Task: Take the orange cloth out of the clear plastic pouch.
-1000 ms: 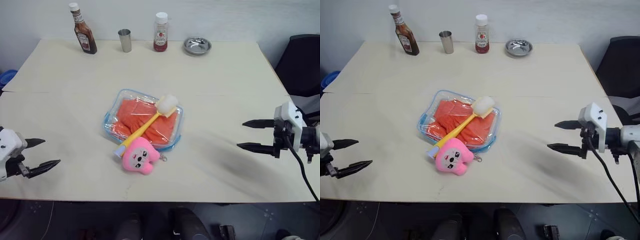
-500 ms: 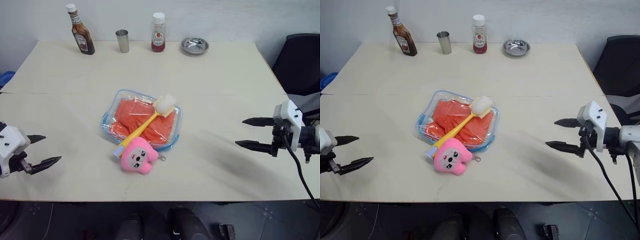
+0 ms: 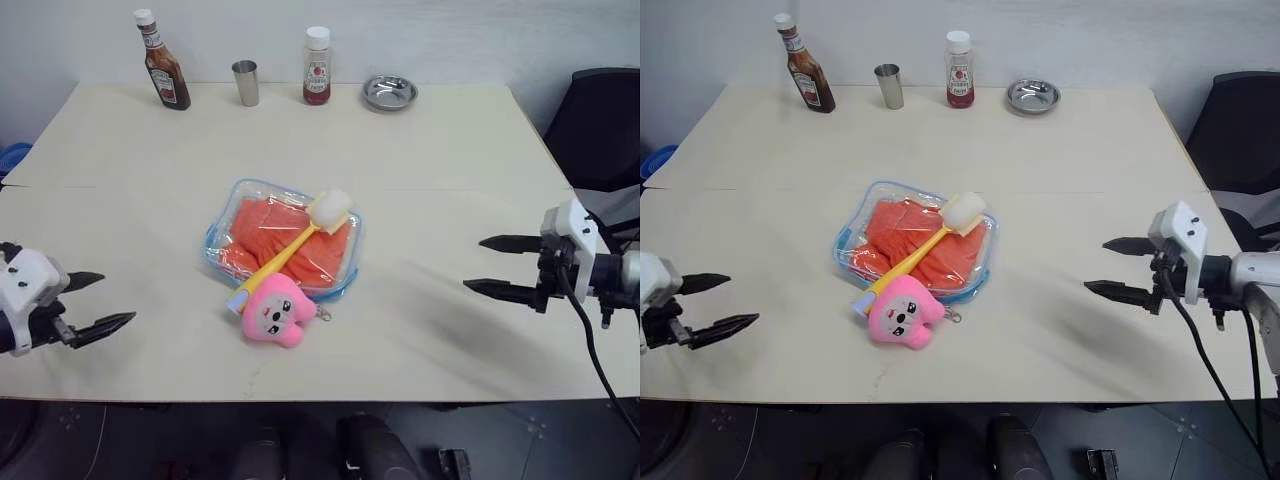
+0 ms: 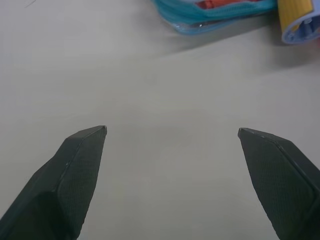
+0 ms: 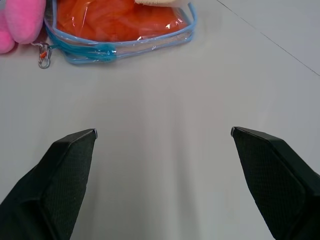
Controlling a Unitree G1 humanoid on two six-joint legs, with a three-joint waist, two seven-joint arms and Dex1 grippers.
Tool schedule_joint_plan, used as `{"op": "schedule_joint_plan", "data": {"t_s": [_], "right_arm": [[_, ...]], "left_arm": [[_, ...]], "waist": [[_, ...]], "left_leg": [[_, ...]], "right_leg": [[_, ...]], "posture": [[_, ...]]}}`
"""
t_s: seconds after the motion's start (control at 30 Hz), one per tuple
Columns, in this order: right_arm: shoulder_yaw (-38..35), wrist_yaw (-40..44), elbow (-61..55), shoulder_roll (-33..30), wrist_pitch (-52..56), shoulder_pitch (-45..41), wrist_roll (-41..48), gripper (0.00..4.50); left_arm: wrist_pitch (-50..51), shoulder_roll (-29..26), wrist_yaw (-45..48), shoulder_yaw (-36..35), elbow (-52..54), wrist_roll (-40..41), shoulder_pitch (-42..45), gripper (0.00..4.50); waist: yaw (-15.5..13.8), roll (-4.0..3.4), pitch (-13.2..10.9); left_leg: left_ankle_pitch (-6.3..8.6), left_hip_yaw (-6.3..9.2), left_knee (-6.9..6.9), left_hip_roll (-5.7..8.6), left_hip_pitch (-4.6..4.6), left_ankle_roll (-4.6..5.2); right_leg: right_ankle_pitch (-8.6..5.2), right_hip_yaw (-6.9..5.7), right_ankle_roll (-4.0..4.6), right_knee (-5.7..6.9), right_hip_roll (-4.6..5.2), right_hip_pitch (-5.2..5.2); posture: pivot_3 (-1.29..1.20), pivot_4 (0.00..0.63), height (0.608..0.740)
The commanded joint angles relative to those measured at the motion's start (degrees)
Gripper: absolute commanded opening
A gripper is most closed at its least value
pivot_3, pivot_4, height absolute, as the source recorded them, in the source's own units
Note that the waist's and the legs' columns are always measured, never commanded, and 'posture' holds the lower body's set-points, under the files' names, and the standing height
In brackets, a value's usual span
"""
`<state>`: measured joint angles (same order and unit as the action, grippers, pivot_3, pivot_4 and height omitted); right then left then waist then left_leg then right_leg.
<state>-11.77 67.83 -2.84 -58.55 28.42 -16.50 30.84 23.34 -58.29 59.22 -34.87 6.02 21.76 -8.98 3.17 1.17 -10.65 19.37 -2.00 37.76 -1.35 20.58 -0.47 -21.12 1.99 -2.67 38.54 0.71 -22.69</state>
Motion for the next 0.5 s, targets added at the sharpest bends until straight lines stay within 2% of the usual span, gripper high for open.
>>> {"op": "schedule_joint_plan", "data": {"t_s": [0.03,0.17,0.23,0.37,0.5], "right_arm": [[-2.8,-0.6,-3.7,0.6,1.5,0.3,2.5,4.5],[-3.1,-2.9,-10.7,1.6,3.5,1.4,4.6,4.5],[-3.0,-5.4,-15.2,3.0,5.4,1.1,6.5,4.5],[-2.2,-8.6,-23.5,4.6,8.3,1.4,9.3,4.5],[-1.0,-12.7,-30.3,6.8,10.1,1.5,11.6,4.5]], "left_arm": [[4.9,0.9,-1.8,0.0,5.3,4.7,2.9,4.48],[18.1,2.1,-8.1,4.5,13.7,13.9,13.1,4.48],[24.9,2.7,-12.1,10.5,16.8,16.7,20.9,4.48],[36.0,7.3,-21.2,22.3,16.9,16.4,36.5,4.48],[40.2,13.6,-26.0,34.4,13.6,11.9,48.5,4.48]], "waist": [[0.0,0.0,0.0],[-0.5,0.01,0.0],[-0.8,0.01,0.0],[-1.6,0.01,0.0],[-1.6,0.04,0.0]], "left_leg": [[0.0,0.0,0.0,0.0,0.0,0.0],[0.0,0.06,0.19,-0.01,0.07,-0.01],[-0.01,0.06,0.23,0.01,0.07,-0.02],[-0.1,0.07,0.34,0.04,0.07,-0.18],[-0.15,0.08,0.44,0.02,0.18,-0.29]], "right_leg": [[0.0,0.0,0.0,0.01,0.0,0.0],[0.0,-0.06,-0.01,0.1,-0.01,0.02],[0.01,-0.05,-0.03,0.13,0.0,0.04],[0.04,-0.03,-0.07,0.17,-0.04,0.09],[0.04,-0.02,-0.08,0.18,-0.13,0.05]], "posture": [[0.0,0.15,0.74],[0.0,0.15,0.74],[0.0,0.15,0.74],[0.0,0.15,0.74],[0.0,0.15,0.74]]}}
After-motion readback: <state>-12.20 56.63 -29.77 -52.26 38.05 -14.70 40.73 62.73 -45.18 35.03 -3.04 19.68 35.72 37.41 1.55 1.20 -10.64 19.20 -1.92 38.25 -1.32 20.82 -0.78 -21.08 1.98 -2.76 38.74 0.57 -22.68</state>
